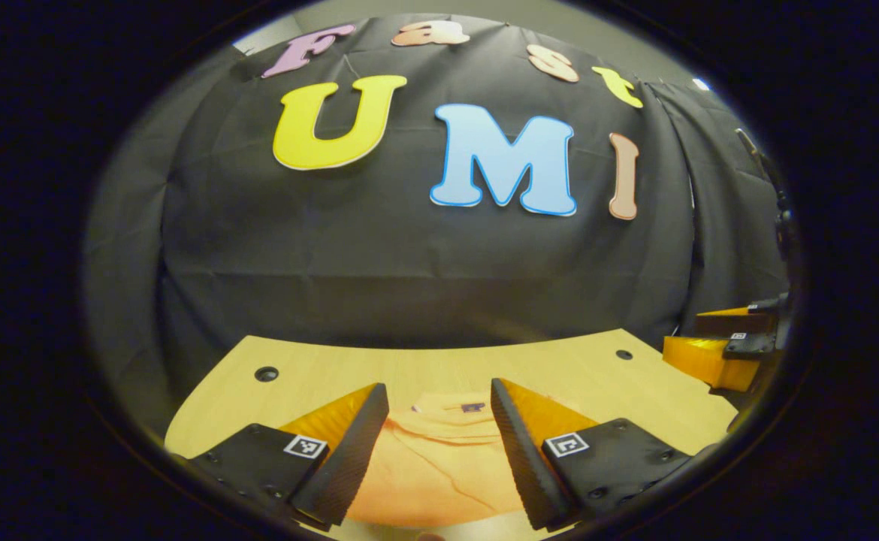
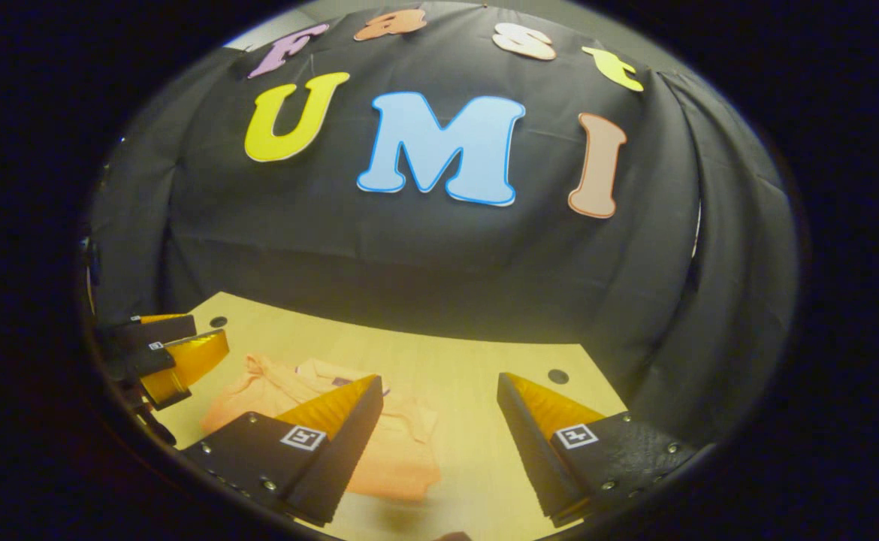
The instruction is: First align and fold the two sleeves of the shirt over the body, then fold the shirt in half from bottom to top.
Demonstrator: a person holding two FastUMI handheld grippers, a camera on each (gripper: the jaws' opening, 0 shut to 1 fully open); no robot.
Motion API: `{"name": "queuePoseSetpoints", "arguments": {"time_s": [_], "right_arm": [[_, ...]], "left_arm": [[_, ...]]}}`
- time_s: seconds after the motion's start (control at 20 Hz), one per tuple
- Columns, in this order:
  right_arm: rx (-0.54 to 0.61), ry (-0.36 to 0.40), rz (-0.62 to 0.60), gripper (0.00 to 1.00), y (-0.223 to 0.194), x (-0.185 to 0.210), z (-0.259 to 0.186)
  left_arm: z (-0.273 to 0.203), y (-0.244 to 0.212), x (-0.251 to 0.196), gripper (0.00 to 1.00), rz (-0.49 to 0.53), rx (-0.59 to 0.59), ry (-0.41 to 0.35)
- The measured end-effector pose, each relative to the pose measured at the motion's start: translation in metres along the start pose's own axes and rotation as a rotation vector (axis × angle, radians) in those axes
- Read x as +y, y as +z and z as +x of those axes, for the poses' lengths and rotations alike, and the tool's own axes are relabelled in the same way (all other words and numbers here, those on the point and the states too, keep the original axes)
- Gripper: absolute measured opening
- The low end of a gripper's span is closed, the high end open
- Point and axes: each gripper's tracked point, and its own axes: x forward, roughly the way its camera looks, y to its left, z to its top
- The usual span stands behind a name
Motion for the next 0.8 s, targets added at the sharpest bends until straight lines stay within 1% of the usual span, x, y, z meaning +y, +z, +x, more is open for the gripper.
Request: {"name": "queuePoseSetpoints", "arguments": {"time_s": [0.15, 0.2, 0.25, 0.35, 0.4, 0.45, 0.5, 0.6, 0.65, 0.7, 0.75, 0.8], "right_arm": [[-0.061, 0.013, -0.037, 0.95, 0.013, -0.002, -0.026], [-0.079, 0.026, -0.042, 0.95, 0.017, 0.000, -0.035], [-0.092, 0.038, -0.042, 0.95, 0.019, 0.002, -0.044], [-0.126, 0.055, -0.046, 0.95, 0.025, 0.003, -0.060], [-0.143, 0.054, -0.050, 0.95, 0.029, 0.002, -0.068], [-0.160, 0.052, -0.052, 0.95, 0.030, 0.001, -0.075], [-0.173, 0.048, -0.051, 0.95, 0.033, 0.001, -0.084], [-0.197, 0.042, -0.053, 0.95, 0.036, 0.002, -0.099], [-0.212, 0.033, -0.056, 0.95, 0.037, 0.001, -0.105], [-0.228, 0.017, -0.059, 0.95, 0.041, 0.000, -0.110], [-0.229, 0.002, -0.066, 0.95, 0.041, -0.002, -0.114], [-0.235, -0.003, -0.073, 0.95, 0.042, -0.001, -0.120]], "left_arm": [[-0.028, 0.014, -0.007, 0.87, -0.026, -0.058, 0.023], [-0.038, 0.016, -0.009, 0.90, -0.032, -0.071, 0.034], [-0.047, 0.018, -0.010, 0.90, -0.034, -0.079, 0.046], [-0.066, 0.024, -0.011, 0.90, -0.037, -0.099, 0.063], [-0.075, 0.028, -0.013, 0.87, -0.037, -0.110, 0.071], [-0.085, 0.031, -0.013, 0.87, -0.034, -0.117, 0.077], [-0.091, 0.033, -0.015, 0.90, -0.027, -0.122, 0.080], [-0.104, 0.042, -0.019, 0.90, -0.005, -0.143, 0.072], [-0.110, 0.046, -0.021, 0.87, 0.008, -0.155, 0.067], [-0.114, 0.049, -0.022, 0.87, 0.022, -0.163, 0.063], [-0.117, 0.051, -0.022, 0.90, 0.035, -0.163, 0.059], [-0.120, 0.055, -0.023, 0.87, 0.046, -0.171, 0.053]]}}
